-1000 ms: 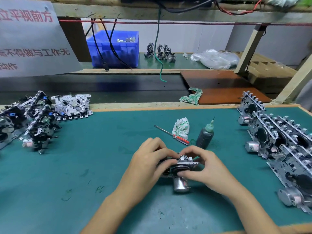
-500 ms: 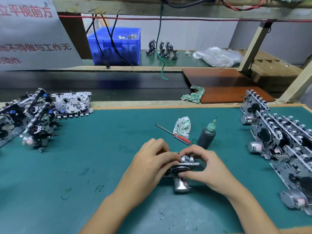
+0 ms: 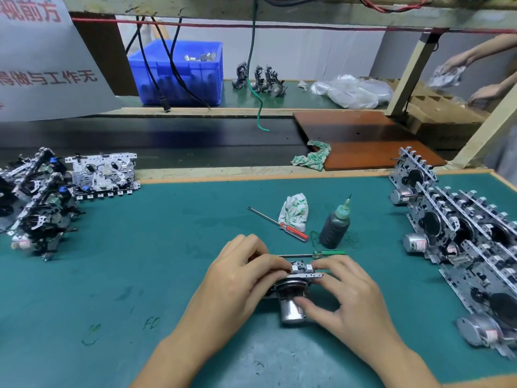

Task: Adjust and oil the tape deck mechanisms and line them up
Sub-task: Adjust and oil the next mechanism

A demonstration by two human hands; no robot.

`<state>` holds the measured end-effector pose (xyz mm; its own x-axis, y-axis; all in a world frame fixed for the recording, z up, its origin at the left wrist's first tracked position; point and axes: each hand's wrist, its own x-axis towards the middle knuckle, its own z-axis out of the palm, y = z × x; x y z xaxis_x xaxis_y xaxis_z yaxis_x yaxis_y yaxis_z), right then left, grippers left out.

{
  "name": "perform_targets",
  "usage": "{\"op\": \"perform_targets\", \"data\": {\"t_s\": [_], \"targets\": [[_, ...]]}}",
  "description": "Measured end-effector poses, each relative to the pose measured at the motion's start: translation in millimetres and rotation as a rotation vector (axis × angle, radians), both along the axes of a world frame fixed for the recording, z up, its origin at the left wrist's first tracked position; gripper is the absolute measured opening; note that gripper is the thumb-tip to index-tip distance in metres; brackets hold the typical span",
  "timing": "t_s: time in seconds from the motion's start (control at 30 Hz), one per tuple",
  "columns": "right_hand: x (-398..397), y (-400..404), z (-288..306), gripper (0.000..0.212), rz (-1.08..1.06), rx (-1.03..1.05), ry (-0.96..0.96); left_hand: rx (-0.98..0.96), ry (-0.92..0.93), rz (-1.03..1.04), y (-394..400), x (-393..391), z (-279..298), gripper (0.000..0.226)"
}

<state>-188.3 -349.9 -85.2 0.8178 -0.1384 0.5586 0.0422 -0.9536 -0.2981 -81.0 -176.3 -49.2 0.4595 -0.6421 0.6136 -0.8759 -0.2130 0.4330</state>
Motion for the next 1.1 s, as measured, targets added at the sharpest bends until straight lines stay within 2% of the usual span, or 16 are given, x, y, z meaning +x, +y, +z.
{"op": "perform_targets", "data": {"t_s": [0.07,0.17,0.3,0.43,0.7,0.87,1.1], "targets": [[-1.4,-1.1,0.2,0.035,-0.015,0.052,-0.008,-0.009,0.024,0.001,0.7,-0.9,0.1,0.02],[-3.3,-0.9,2.9,0.035,0.016,0.247,-0.068,-0.005,0.044,0.005,0.9,-1.9,0.4,0.02],[-4.5,3.3,2.3,0.031,0.052,0.312,-0.077,-0.01,0.064,0.003,0.2,-2.0,1.9,0.022],[-5.6,-1.0,5.6,0.037,0.085,0.392,-0.025,-0.023,0.087,-0.001,1.1,-2.7,2.0,0.022],[-8.6,-5.0,1.1,0.042,0.079,0.334,0.044,-0.02,0.094,0.007,1.4,-4.0,3.5,0.023],[-13.3,-4.8,-5.7,0.035,-0.037,-0.003,0.057,-0.017,0.096,0.011,0.5,-4.6,3.5,0.022],[-17.2,-2.7,-0.5,0.039,-0.029,0.056,0.145,-0.014,0.095,0.026,0.9,-4.5,3.1,0.011]]}}
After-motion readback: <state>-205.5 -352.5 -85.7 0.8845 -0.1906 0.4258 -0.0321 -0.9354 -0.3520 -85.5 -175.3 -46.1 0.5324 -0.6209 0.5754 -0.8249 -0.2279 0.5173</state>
